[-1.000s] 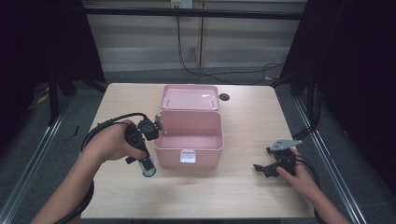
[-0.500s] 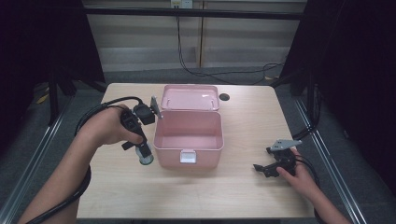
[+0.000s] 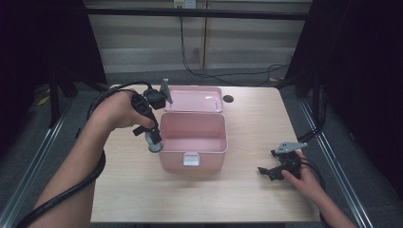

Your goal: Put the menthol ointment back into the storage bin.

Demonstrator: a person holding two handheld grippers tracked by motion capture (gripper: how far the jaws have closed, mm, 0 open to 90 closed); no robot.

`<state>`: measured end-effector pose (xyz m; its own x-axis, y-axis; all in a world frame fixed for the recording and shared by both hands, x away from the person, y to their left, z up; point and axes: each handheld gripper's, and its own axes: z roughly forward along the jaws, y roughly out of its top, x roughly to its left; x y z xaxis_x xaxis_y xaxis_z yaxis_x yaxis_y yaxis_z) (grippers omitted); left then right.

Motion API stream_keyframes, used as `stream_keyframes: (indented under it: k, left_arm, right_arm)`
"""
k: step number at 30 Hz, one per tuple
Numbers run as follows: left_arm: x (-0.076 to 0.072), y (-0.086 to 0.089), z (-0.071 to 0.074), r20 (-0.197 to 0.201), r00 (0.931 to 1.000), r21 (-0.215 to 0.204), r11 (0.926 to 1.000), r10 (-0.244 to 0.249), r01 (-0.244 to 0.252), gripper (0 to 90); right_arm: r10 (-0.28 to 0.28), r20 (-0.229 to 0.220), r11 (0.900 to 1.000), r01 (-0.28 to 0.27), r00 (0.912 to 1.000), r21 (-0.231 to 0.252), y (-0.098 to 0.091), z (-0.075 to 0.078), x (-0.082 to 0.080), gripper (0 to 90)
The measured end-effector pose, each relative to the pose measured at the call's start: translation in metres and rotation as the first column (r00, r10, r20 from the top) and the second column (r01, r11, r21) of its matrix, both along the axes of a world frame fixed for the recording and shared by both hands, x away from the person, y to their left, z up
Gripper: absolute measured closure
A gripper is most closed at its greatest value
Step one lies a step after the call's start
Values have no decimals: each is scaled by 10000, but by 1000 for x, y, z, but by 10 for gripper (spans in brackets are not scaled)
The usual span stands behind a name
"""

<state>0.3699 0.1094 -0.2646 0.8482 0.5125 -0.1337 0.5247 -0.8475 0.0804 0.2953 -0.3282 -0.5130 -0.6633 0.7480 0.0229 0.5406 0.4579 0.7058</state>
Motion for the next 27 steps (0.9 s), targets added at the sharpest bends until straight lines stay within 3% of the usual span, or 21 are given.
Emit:
stream_keyframes:
  k: [15, 27]
  left_arm:
    - [27, -27, -3, 100, 9990, -185, 9989, 435, -433, 508]
    - [48, -46, -14, 13, 9896, -339, 9890, 1440, -1439, 508]
  right_arm:
    - [2, 1, 10000, -2, 10000, 1, 0, 0, 0, 43]
    - [5, -5, 10000, -5, 10000, 5, 0, 0, 0, 42]
